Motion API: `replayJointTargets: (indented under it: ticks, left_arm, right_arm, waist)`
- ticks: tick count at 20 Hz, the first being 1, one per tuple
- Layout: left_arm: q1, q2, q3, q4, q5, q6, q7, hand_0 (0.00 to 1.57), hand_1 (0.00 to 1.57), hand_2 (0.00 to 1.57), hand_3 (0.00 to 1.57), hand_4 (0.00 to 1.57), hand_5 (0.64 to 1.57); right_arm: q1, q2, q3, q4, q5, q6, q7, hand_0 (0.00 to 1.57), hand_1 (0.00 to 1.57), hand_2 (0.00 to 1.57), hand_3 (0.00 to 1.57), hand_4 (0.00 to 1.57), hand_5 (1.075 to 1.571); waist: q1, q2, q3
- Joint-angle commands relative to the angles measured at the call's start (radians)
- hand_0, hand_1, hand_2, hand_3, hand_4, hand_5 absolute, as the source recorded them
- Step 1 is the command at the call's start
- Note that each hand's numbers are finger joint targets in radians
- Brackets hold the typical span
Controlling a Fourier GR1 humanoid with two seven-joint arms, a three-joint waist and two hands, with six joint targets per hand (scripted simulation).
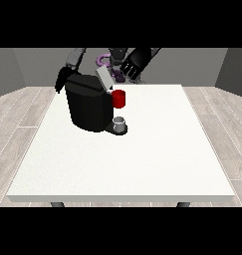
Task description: Insert the coffee pod into the coffee machine and close the lid
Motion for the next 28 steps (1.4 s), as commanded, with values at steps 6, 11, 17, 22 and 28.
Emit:
replayJointTargets:
  ticks: [6,11,17,22,28]
  left_arm:
    - [-0.098,0.031,0.013,0.034,-0.014,0.005,0.002,1.29,1.29,1.32,1.26,0.48,1.571]
    - [-0.146,0.053,0.016,0.050,-0.013,-0.026,-0.012,1.19,1.19,1.27,1.23,0.47,1.571]
    - [-0.087,0.056,0.030,0.087,-0.017,0.020,-0.048,1.26,1.26,1.29,1.23,0.43,1.571]
    - [-0.042,-0.028,-0.017,0.064,-0.038,0.038,-0.034,1.20,1.20,1.25,1.21,0.44,1.571]
    - [-0.090,0.030,0.005,0.090,-0.040,0.040,-0.077,1.17,1.17,1.23,1.19,0.42,1.571]
  right_arm:
    - [-0.117,-0.056,-0.046,-0.008,-0.029,0.032,0.058,0.00,0.00,0.00,0.00,0.15,1.571]
    - [-0.128,-0.024,-0.030,0.019,0.010,-0.028,0.018,0.00,0.00,0.00,0.00,0.00,1.571]
    - [-0.089,-0.009,-0.017,-0.021,-0.011,-0.007,0.034,0.00,0.00,0.00,0.00,0.13,1.571]
    - [-0.063,-0.054,-0.059,0.024,-0.033,0.022,-0.009,0.00,0.00,0.00,0.00,0.17,1.571]
    - [-0.091,-0.035,-0.049,-0.009,-0.030,0.003,0.002,0.00,0.00,0.00,0.00,0.00,1.571]
  waist:
    - [-0.027,0.101,0.0003]
    - [-0.013,0.141,0.0003]
    - [-0.035,0.125,0.0000]
    - [-0.006,0.085,0.0004]
    - [-0.039,0.135,0.0002]
